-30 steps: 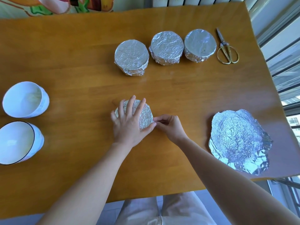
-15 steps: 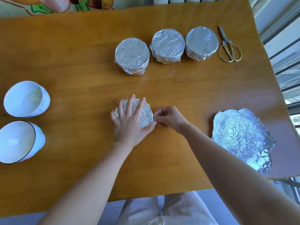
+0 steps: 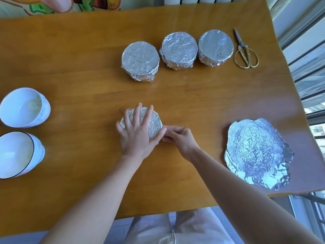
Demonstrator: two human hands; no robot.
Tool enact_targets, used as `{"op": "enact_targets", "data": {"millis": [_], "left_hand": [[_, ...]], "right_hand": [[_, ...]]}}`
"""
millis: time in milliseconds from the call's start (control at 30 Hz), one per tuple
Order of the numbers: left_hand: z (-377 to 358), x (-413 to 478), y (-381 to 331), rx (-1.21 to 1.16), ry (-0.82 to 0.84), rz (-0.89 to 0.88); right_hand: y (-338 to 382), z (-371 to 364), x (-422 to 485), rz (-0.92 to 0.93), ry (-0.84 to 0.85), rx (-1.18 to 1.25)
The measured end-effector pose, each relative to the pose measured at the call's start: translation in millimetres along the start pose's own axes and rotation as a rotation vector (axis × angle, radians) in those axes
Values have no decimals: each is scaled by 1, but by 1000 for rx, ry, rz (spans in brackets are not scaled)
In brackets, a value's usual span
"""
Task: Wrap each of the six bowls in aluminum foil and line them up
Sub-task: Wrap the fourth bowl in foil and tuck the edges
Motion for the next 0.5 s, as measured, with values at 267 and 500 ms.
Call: {"op": "enact_targets", "data": {"millis": [267, 500], "left_hand": [[-2, 0, 1, -28, 44, 68], [3, -4, 3, -269, -2, 294]], "right_hand": [[-2, -4, 7, -279, 6, 215], [11, -2, 10, -135, -130, 204]]}}
Point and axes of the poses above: each hand's wrist, its own x-axis towards the middle knuckle, its own z-axis out of the back of the hand, y = z × x, the point moved 8 cm from there along x, towards the middle knuckle, and after that the axes turned 13 degrees about -z, right-handed, at the moved point
